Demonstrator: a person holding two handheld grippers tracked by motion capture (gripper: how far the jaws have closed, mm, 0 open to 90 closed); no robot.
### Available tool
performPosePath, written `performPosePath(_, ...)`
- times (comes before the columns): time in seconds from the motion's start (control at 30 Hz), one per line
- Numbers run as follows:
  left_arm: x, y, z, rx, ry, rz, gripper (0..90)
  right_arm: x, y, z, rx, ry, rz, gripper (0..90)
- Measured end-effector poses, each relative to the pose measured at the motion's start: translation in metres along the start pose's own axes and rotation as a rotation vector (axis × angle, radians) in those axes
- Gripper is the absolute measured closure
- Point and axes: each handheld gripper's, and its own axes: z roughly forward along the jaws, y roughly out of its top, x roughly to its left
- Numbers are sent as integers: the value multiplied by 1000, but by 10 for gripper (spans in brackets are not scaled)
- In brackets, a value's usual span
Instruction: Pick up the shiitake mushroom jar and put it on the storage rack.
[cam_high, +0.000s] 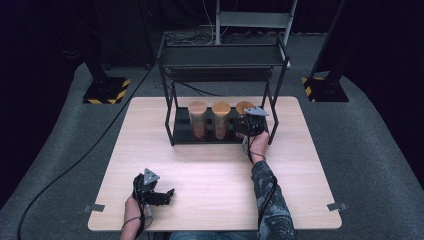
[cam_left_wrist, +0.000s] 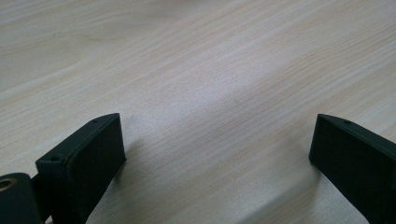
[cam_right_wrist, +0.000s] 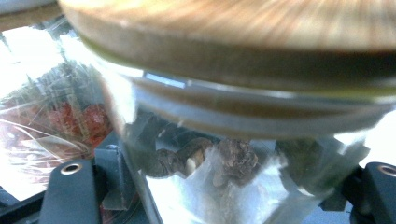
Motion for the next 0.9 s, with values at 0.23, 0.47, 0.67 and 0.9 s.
performPosePath(0.23,0,0,0,0,0,0,26,-1,1,-1,14,10,0,245)
performPosePath(0.47,0,0,0,-1,0,1,27,-7,-3,0,84,37,9,107)
performPosePath(0.67,0,0,0,-1,1,1,27,-11,-7,-4,151,58,5,34)
performPosePath(0.9,0,0,0,0,1,1,26,-11,-10,-19,181,65,-35,5)
